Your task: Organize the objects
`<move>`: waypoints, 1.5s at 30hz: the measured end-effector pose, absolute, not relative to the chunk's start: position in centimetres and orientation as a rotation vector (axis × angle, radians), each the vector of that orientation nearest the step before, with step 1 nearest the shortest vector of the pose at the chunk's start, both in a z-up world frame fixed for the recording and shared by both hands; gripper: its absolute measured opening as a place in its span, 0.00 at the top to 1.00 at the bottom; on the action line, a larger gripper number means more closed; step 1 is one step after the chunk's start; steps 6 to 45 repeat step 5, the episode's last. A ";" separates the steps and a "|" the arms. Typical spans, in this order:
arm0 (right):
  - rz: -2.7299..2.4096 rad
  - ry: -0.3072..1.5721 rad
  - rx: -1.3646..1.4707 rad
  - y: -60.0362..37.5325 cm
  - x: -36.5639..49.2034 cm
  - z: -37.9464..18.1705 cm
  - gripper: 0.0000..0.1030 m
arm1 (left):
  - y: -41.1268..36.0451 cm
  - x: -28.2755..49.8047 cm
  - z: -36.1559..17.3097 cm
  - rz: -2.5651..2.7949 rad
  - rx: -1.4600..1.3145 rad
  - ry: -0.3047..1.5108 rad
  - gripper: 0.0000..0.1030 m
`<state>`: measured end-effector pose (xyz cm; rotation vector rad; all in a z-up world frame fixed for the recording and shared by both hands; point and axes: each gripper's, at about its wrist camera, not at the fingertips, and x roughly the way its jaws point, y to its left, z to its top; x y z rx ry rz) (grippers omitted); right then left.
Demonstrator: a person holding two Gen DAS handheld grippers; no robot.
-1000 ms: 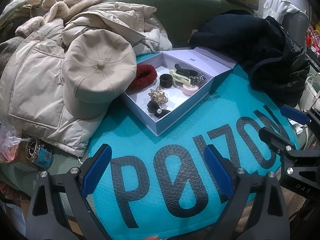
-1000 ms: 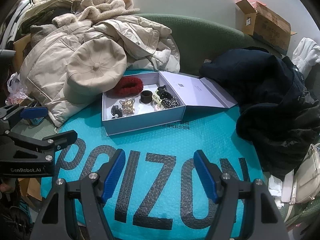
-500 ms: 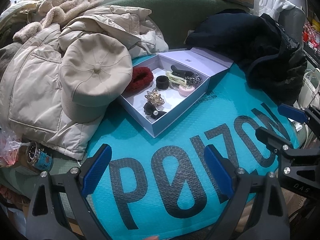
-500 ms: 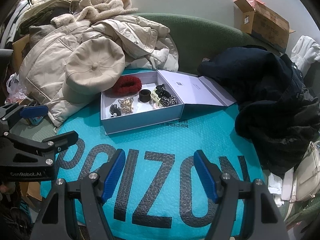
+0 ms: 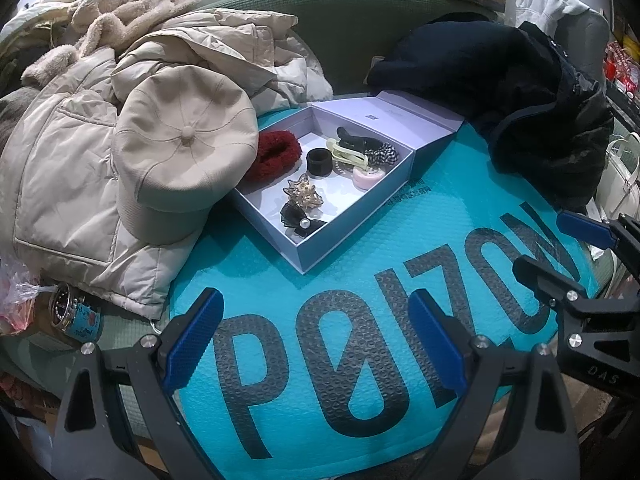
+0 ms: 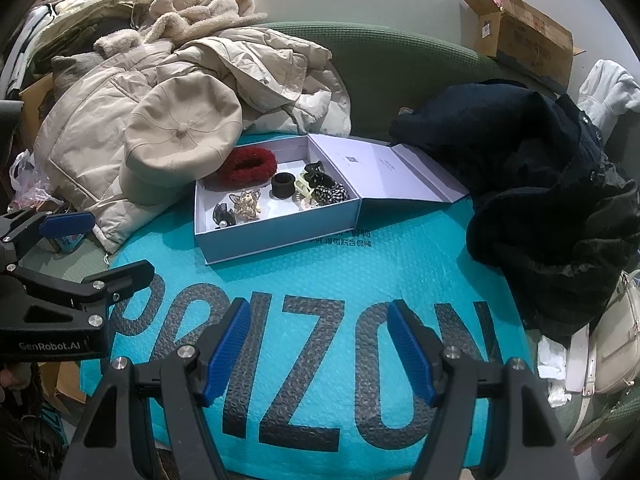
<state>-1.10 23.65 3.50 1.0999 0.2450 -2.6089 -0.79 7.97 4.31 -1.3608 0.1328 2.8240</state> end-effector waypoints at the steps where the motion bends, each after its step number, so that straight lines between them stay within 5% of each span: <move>1: -2.608 0.243 1.099 23.7 -1.1 3.5 0.31 | 8.1 -0.8 4.3 2.820 -1.355 0.133 0.10; 45: -2.610 0.231 1.105 24.0 -1.2 3.2 0.31 | 8.6 -0.9 4.1 2.813 -1.347 0.152 0.10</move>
